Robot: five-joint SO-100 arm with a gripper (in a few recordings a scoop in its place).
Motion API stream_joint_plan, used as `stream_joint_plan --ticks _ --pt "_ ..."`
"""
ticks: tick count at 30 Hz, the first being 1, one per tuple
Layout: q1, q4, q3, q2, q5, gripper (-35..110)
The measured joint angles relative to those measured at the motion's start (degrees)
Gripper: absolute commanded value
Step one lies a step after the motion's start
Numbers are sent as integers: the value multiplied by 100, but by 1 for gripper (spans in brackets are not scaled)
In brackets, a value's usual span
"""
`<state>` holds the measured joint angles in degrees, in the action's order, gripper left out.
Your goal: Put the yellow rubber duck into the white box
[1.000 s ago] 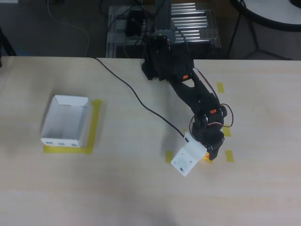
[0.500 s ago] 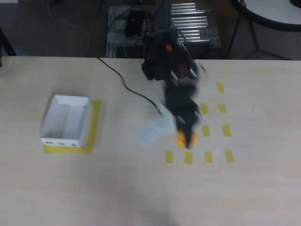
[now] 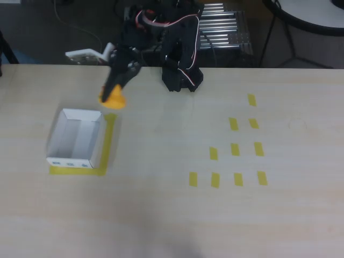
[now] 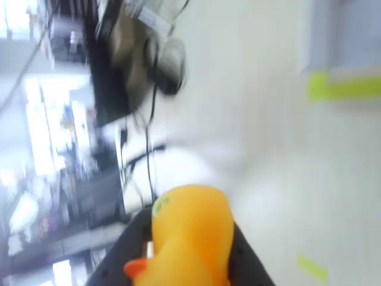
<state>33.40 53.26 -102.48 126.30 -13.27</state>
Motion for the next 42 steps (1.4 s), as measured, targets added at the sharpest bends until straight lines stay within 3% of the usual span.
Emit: stream_joint_plan --ticks 11,24,36,42 --pt "1415 -527 765 -2364 352 0" --pt "1600 -817 1731 -4992 352 0" --pt "1890 -598 1811 -5335 369 0" --pt "2013 -615 1819 -5335 369 8"
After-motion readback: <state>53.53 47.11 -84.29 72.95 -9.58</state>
